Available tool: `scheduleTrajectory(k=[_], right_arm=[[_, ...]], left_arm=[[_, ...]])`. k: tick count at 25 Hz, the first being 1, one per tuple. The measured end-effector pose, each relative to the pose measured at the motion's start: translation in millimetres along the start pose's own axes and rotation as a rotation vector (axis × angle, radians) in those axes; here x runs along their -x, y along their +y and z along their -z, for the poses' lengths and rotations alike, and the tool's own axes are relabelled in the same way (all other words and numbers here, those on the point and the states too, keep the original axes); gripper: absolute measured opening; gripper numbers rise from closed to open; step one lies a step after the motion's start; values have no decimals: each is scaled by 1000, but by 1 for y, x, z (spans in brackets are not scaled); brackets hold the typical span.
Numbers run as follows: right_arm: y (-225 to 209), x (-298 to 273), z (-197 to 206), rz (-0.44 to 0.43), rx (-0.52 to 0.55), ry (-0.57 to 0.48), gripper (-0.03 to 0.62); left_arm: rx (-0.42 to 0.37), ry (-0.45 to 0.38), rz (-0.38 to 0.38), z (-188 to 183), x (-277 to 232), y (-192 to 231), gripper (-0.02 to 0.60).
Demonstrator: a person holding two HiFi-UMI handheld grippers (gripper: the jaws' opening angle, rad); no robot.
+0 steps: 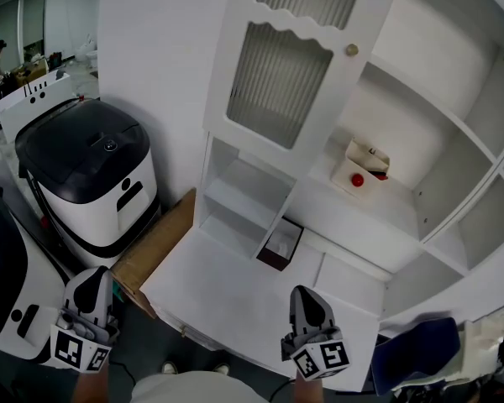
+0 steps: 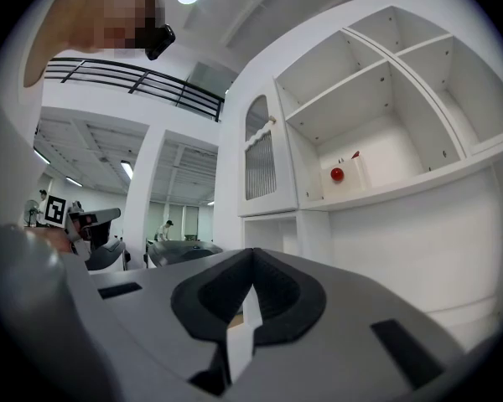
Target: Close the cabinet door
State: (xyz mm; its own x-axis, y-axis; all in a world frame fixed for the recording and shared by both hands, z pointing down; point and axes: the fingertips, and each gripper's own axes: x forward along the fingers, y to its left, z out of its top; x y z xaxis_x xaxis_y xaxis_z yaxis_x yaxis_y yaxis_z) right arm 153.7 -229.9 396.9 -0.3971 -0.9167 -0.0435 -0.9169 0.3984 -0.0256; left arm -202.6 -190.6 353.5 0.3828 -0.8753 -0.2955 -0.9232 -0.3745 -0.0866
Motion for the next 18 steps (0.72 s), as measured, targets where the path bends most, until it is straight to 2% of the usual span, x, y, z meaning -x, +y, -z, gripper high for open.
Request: scheduleTrajectory(k=[18], right_arm=[[21, 6, 13, 28, 12, 10, -3]], left_arm=[[44, 3, 11, 11, 12, 8, 6]])
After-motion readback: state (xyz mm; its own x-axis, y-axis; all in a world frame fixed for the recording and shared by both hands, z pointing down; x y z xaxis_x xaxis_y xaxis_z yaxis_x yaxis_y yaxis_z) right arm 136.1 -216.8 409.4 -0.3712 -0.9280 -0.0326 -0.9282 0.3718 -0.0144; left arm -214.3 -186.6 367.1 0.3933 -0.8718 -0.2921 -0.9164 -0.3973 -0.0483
